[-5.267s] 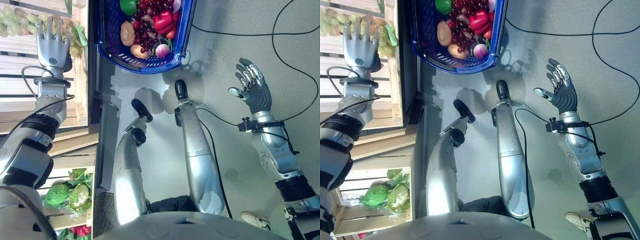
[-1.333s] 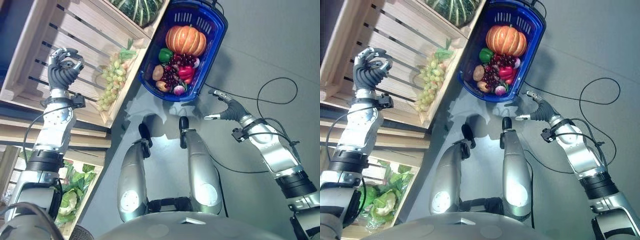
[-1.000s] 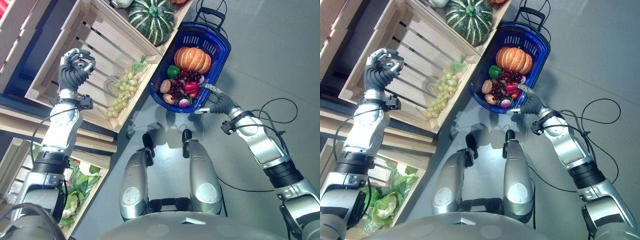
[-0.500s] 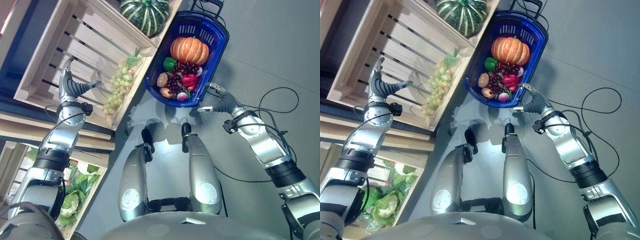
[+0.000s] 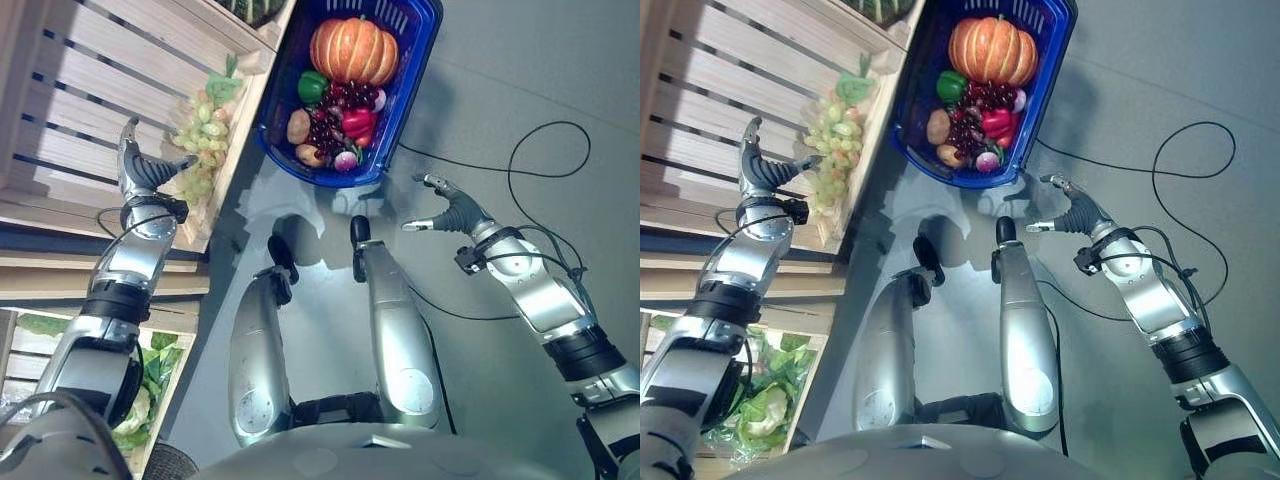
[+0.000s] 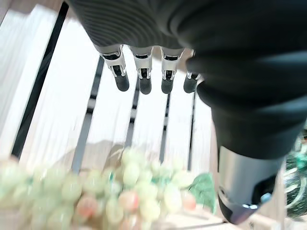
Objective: Pick up fruits and vegetables into the basket
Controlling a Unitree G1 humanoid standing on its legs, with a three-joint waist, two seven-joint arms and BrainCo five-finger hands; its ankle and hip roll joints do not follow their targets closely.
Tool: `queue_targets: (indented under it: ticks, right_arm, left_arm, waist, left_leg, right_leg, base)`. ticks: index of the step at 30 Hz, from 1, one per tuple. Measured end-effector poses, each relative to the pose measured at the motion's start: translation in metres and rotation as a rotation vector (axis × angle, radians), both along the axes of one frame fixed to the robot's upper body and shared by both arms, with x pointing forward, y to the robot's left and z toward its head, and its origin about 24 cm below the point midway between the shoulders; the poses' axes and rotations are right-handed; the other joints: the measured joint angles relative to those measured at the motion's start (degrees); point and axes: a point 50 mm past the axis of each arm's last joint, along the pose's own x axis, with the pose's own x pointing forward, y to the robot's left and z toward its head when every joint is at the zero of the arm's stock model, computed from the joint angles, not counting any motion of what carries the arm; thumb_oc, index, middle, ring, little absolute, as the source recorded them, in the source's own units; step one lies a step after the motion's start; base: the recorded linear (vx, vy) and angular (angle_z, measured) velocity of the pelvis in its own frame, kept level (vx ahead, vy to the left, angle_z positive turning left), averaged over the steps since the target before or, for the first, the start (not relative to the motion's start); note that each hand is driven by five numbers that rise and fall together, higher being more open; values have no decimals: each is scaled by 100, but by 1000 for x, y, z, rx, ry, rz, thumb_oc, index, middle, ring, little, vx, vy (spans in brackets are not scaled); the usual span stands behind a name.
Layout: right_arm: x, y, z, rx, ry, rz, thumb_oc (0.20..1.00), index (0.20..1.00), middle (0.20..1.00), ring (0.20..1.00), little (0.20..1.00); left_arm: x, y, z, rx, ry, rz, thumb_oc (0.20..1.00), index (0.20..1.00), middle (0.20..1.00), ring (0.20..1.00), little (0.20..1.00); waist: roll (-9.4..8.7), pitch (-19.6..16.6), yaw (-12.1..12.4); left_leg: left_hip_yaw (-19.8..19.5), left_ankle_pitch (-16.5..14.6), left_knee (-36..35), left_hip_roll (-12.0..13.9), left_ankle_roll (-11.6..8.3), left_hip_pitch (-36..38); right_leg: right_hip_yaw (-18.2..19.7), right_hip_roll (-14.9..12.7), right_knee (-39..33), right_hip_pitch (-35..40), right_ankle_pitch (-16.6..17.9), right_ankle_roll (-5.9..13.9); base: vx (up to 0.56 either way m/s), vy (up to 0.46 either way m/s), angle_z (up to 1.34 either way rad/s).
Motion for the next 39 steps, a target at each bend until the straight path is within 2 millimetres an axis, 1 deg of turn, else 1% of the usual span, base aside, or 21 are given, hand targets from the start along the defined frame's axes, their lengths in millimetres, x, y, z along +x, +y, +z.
queue_targets:
  ticks: [5, 11, 15, 21, 25, 28, 31, 34, 39]
  right_arm:
    - [-4, -4, -8, 29, 32, -23, 1000, 1000, 1000, 1000, 1000]
    - [-3, -6, -9, 63, 25, -50, 1000, 1000, 1000, 1000, 1000]
    - [-2, -7, -6, 70, 4, -54, 1000, 1000, 1000, 1000, 1000]
    - [-1, -10, -8, 94, 2, -84, 1000, 1000, 1000, 1000, 1000]
    - [0, -11, -7, 102, -11, -101, 1000, 1000, 1000, 1000, 1000]
    - [1, -14, -10, 110, -9, -121, 1000, 1000, 1000, 1000, 1000]
    - [2, -12, -11, 132, -2, -123, 1000, 1000, 1000, 1000, 1000]
    - [7, -11, -7, 137, -23, -121, 1000, 1000, 1000, 1000, 1000]
    - [11, -6, -4, 145, -31, -103, 1000, 1000, 1000, 1000, 1000]
  left_arm:
    - [6, 3, -1, -77, -6, 38, 1000, 1000, 1000, 1000, 1000]
    - [9, 8, -4, -100, 15, 70, 1000, 1000, 1000, 1000, 1000]
    - [11, 13, -2, -97, 20, 99, 1000, 1000, 1000, 1000, 1000]
    - [15, 23, 0, -121, 46, 179, 1000, 1000, 1000, 1000, 1000]
    - [22, 30, 20, -152, 0, 209, 1000, 1000, 1000, 1000, 1000]
    - [24, 32, 31, -150, -23, 217, 1000, 1000, 1000, 1000, 1000]
    - [26, 34, 35, -143, -22, 226, 1000, 1000, 1000, 1000, 1000]
    - [28, 33, 39, -130, -27, 220, 1000, 1000, 1000, 1000, 1000]
    - [30, 30, 41, -91, -6, 230, 1000, 1000, 1000, 1000, 1000]
  waist:
    - [-49, 0, -90]
    - [-130, 5, -129]
    - [-151, -2, -124]
    - [-201, 1, -160]
    - [-230, 2, -183]
    - [-233, 2, -184]
    - [-233, 2, -217]
    - [-244, -4, -235]
    - [-245, -3, -227]
  left_leg:
    - [-7, 8, -1, 10, -13, -215]
    - [-6, 14, 1, 24, -23, -337]
    - [-8, 19, 10, 34, -19, -503]
    - [-25, 34, 91, 81, -45, -750]
    - [-50, 33, 187, 87, -43, -993]
    - [-69, 33, 235, 88, -42, -1124]
    - [-115, 32, 261, 89, -41, -1215]
    - [-117, 34, 288, 90, -41, -1356]
    - [-110, 34, 279, 90, -41, -1394]
  right_leg:
    - [4, 12, 23, -227, 19, -32]
    - [6, 27, 44, -354, 24, -39]
    - [6, 34, 44, -521, 4, -6]
    - [-4, 72, 108, -757, 41, -63]
    - [-9, 69, 184, -980, 40, -62]
    - [-13, 66, 200, -1094, 43, -66]
    - [-44, 67, 194, -1155, 31, -46]
    - [-45, 68, 204, -1288, 64, -95]
    - [-39, 71, 190, -1341, 67, -100]
  base:
    - [-6, -59, -1]
    - [0, -25, -1]
    - [0, 0, 0]
    - [0, 5, -1]
    - [0, 0, 0]
    - [0, 0, 0]
    - [-3, -2, 1]
    - [0, 0, 0]
    - [0, 0, 0]
